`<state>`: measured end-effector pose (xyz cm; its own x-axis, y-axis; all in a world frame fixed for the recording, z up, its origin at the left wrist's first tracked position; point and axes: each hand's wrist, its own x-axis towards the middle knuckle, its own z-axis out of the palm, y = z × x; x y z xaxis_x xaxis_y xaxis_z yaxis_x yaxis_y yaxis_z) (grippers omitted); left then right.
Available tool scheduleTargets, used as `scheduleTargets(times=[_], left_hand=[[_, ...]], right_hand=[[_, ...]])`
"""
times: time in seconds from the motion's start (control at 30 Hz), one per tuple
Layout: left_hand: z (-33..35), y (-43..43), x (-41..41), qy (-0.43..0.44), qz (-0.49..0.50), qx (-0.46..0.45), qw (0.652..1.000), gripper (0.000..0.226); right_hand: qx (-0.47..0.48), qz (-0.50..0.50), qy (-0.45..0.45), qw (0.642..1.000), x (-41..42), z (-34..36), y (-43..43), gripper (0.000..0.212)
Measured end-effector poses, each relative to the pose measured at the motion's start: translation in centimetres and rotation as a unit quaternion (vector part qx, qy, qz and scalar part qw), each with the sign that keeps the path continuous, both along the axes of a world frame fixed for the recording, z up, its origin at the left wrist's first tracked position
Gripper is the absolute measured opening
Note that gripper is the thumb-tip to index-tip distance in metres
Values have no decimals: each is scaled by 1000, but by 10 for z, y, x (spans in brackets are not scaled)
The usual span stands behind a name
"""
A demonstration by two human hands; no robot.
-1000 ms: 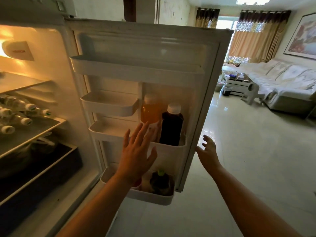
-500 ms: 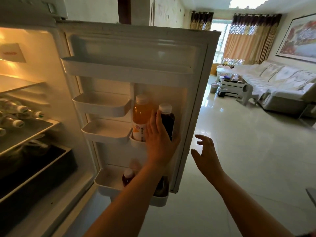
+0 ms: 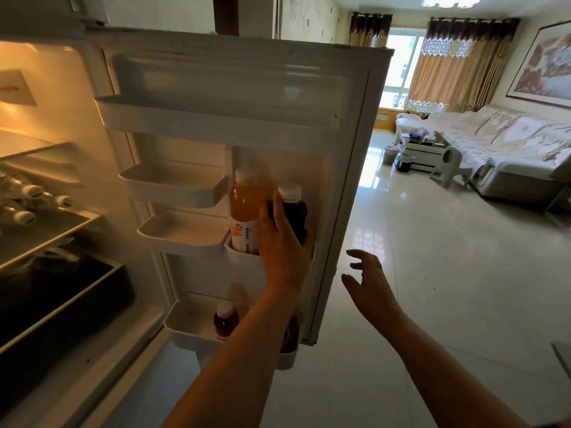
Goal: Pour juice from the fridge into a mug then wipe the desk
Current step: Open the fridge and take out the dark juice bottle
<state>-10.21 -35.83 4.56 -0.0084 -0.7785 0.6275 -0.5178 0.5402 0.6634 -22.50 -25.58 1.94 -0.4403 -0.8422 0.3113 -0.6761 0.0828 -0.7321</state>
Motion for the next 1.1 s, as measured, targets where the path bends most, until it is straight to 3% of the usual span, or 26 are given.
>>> scheduleTargets(times=[0.53,0.93,1.1], left_hand=[[10,6,19,-18,-60,-34,997,91],[40,21,42,50,-165,-42,984,89],[36,50,24,1,-217,-41,975,89]], right_hand=[[5,11,-9,1000,11,5,2,45],[18,6,117,993,3,17,26,45],[41,14,116,992,-18,12,50,43]])
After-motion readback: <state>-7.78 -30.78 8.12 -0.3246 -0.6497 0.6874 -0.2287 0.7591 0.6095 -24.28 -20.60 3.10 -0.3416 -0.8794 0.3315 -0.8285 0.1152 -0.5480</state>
